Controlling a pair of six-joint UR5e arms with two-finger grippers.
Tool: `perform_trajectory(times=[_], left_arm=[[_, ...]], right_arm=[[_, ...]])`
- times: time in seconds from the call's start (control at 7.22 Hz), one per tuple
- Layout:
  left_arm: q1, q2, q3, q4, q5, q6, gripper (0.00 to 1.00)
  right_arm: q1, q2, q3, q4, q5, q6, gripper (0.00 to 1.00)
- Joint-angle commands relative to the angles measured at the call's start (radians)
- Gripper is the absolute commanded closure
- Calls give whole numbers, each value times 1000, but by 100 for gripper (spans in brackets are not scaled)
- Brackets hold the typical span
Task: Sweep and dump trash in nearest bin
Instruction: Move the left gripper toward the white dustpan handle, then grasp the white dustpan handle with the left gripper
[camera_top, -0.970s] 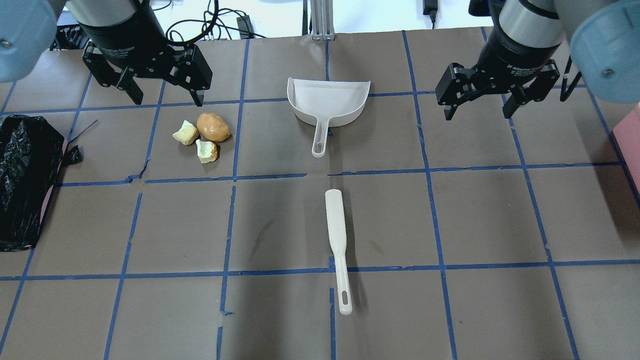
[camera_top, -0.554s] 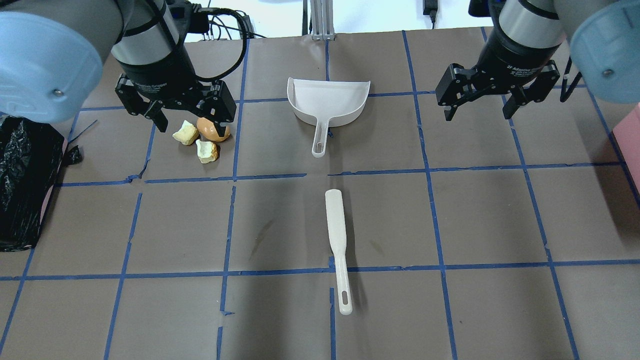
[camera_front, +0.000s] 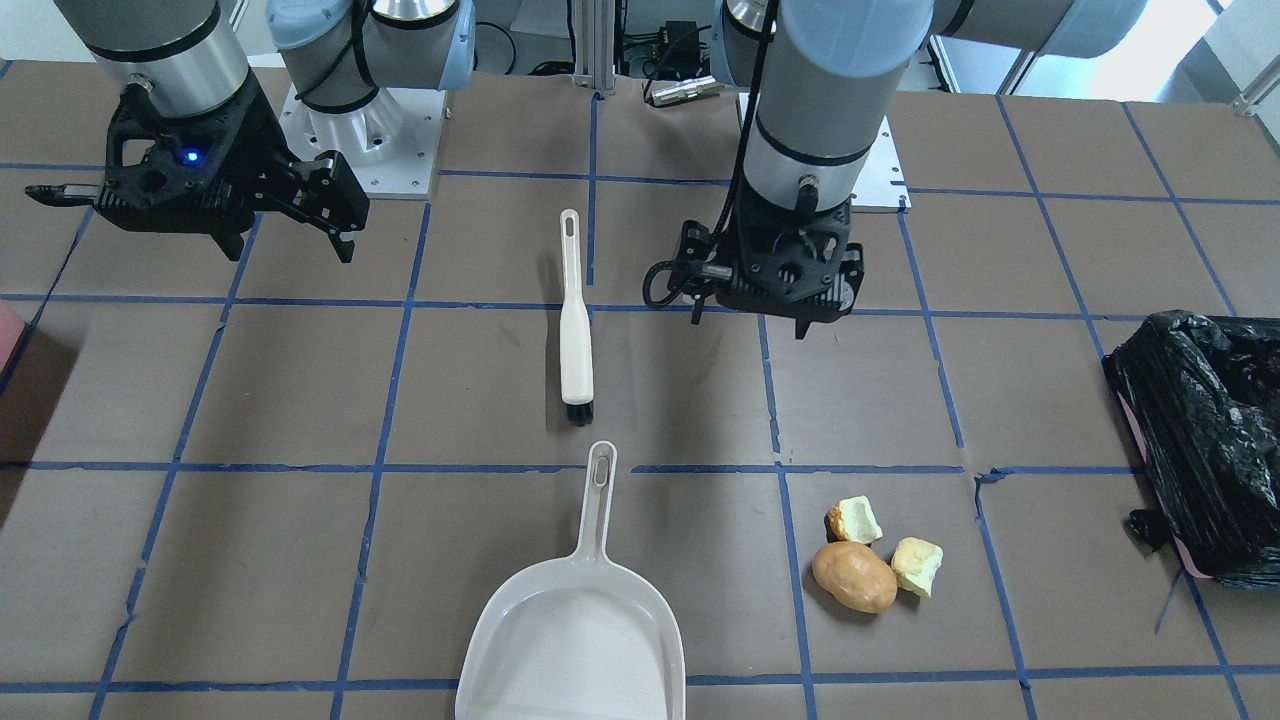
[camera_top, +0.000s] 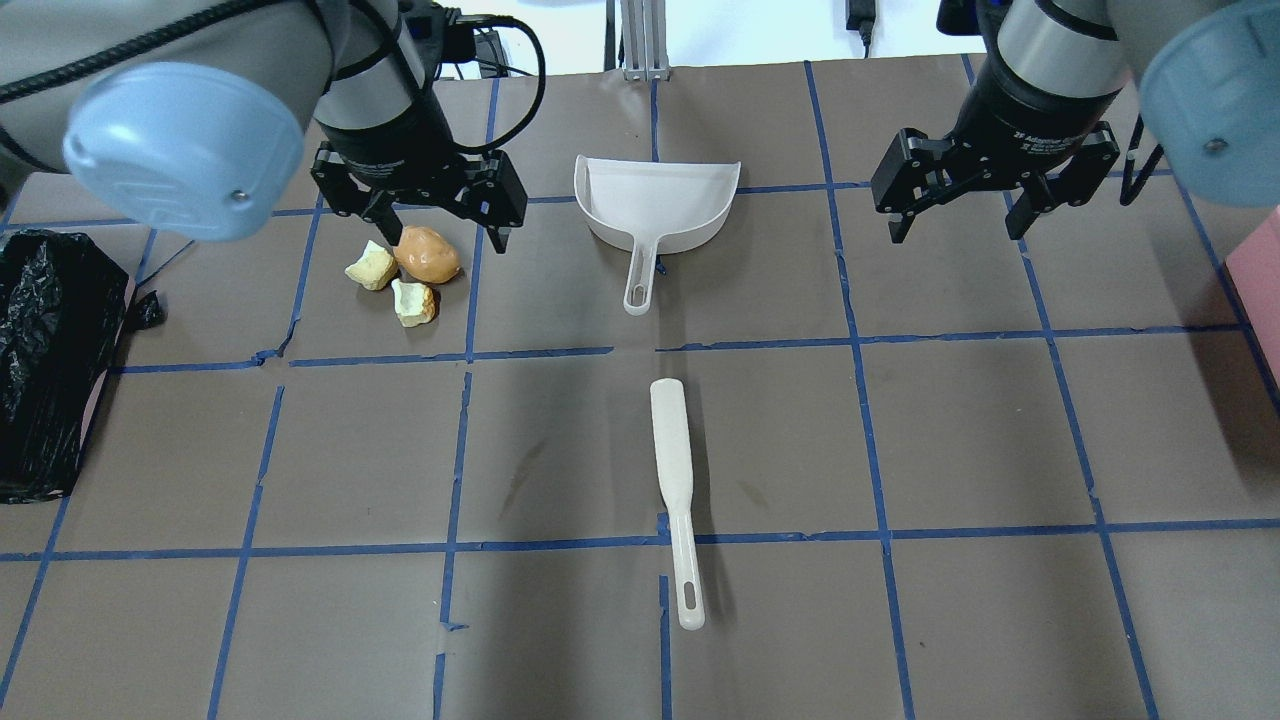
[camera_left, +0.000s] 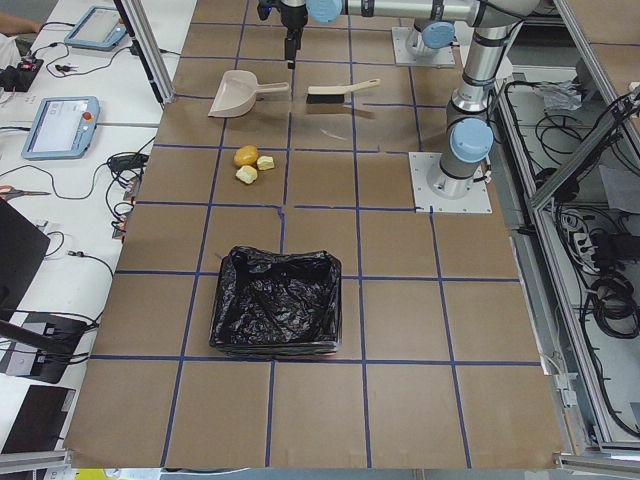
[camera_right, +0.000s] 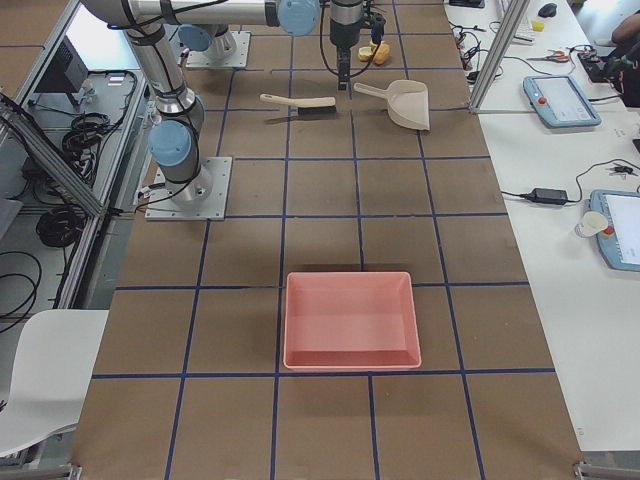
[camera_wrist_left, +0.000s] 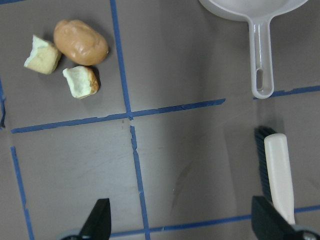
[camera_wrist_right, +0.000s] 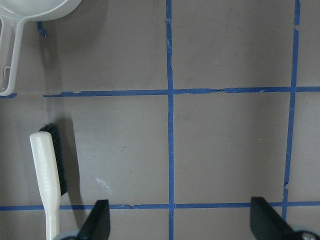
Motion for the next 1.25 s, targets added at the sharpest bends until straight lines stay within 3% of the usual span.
perform_trajectory(times=[0.0,0.69,1.11], left_arm=[[-57,-105,10,147,-3,-1,0],[-139,-305,-1,427,-9,-72,0],[-179,-332,-26,466,-9,-155,0]], right_arm=[[0,0,0,0,-2,0,0],[0,0,0,0,-2,0,0],[0,-2,0,3,-3,-5,0]])
